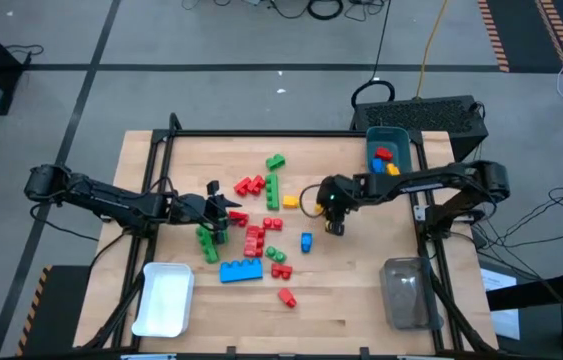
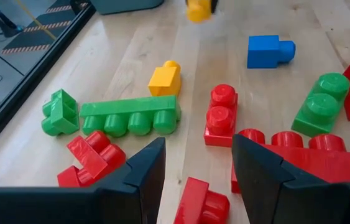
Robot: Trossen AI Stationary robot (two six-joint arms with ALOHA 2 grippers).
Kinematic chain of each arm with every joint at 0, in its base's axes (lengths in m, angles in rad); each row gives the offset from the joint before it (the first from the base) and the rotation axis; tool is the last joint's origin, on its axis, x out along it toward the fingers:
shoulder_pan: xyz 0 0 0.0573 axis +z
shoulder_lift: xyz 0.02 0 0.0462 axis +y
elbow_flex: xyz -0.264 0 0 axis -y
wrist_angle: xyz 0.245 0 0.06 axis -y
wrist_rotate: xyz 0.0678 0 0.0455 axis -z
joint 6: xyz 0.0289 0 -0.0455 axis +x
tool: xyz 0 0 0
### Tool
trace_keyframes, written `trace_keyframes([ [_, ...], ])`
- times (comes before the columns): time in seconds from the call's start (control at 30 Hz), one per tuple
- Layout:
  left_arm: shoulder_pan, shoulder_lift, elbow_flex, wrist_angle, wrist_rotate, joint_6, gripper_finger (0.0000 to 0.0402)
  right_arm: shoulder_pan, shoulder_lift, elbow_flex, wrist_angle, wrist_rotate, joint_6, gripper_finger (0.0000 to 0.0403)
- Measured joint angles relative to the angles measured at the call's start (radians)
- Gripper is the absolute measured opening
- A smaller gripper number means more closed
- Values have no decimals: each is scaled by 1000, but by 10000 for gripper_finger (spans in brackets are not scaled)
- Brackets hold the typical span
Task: Sort blocks by size
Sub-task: Put the one stud yellow game piece into the blue bin
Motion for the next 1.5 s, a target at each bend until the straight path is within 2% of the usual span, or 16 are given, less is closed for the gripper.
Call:
trace_keyframes([
  [0.1, 0, 0, 0, 0, 0, 0, 167, -46, -44, 0, 1, 16, 58, 117],
  [0.3, 0, 0, 0, 0, 0, 0, 167, -130, -115, 0, -15, 158, 152, 119],
  [0.7, 0, 0, 0, -2, -1, 0, 167, -341, -202, 0, -101, 356, 277, 119],
  [0.97, 0, 0, 0, -8, -1, 0, 167, -491, -199, 0, -184, 371, 359, 119],
  [1.3, 0, 0, 0, -40, -1, -3, 167, -610, -199, 0, -272, 393, 389, 119],
  [1.5, 0, 0, 0, -47, -1, -3, 167, -633, -199, 0, -321, 385, 365, 146],
])
